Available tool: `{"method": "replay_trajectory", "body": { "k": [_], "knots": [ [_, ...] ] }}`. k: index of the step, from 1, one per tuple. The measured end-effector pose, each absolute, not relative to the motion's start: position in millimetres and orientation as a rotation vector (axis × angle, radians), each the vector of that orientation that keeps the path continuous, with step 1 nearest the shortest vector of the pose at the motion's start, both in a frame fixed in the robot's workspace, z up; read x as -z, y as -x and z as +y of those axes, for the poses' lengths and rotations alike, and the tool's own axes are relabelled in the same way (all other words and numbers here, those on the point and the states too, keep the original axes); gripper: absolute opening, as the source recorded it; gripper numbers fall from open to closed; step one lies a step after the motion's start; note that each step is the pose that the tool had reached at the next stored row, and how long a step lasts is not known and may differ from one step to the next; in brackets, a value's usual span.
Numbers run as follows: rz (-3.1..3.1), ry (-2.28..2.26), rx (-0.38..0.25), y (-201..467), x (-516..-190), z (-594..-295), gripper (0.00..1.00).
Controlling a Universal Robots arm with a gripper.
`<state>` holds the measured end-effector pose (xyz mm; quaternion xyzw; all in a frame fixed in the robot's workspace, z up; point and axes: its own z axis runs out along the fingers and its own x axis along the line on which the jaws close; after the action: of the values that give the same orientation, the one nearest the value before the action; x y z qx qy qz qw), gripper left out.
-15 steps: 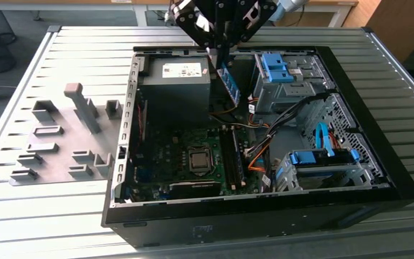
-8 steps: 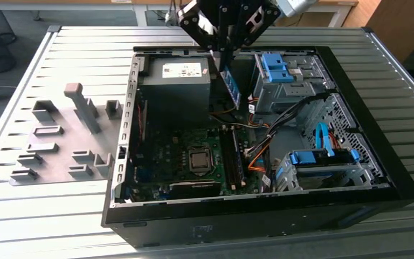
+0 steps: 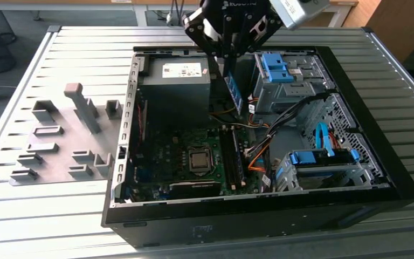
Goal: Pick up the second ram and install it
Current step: 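Insert the second ram into the second slot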
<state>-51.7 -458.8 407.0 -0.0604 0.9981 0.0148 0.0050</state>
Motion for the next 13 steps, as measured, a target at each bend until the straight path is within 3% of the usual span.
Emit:
{"method": "replay_trajectory", "body": {
  "k": [13],
  "knots": [
    [3.127, 0.144, -0.045, 41, -384, -459, 0.14]
  ]
}}
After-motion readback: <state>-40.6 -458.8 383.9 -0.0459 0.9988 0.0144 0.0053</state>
